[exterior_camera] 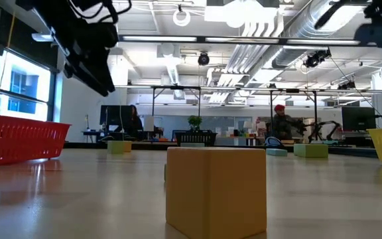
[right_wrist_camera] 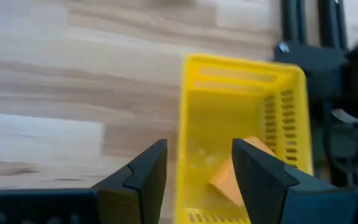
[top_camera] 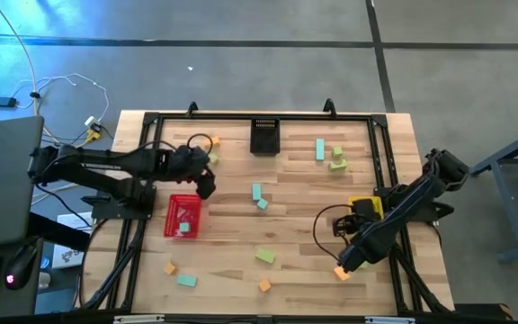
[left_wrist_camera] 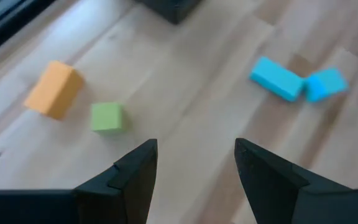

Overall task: Sort & place blocks by color
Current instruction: Put the green block into the black bin, then put the yellow block into the yellow bin

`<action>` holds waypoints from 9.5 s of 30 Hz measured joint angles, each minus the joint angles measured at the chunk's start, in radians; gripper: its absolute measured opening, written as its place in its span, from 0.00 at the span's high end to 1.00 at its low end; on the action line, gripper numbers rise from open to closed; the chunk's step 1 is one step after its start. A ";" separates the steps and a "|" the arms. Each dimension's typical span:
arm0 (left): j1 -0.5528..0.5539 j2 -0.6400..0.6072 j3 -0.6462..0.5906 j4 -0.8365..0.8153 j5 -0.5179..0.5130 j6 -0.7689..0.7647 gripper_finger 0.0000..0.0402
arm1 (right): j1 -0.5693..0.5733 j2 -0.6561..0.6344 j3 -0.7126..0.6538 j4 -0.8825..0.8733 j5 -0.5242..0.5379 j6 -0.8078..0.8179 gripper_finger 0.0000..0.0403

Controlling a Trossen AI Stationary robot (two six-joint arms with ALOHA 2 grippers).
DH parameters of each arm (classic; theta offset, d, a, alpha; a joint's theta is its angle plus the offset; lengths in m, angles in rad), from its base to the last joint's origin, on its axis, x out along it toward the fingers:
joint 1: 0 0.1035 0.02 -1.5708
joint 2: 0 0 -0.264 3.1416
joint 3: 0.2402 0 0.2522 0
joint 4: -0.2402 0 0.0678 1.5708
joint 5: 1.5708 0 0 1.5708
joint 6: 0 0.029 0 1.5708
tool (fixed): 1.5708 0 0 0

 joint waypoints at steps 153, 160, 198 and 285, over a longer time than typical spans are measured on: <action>0.373 0.804 0.465 0.469 0.341 0.399 0.77 | -0.225 0.000 0.040 0.121 0.205 -0.242 0.59; 0.378 0.807 0.468 0.444 0.333 0.399 0.65 | -0.223 0.000 0.040 0.210 0.100 -0.341 0.59; 0.172 0.789 0.789 -0.229 0.396 0.397 0.51 | 0.075 0.000 0.040 0.660 -0.139 -0.364 0.59; -0.454 0.603 0.789 -0.374 0.195 0.196 0.51 | 0.169 0.215 0.038 0.668 -0.345 -0.259 0.55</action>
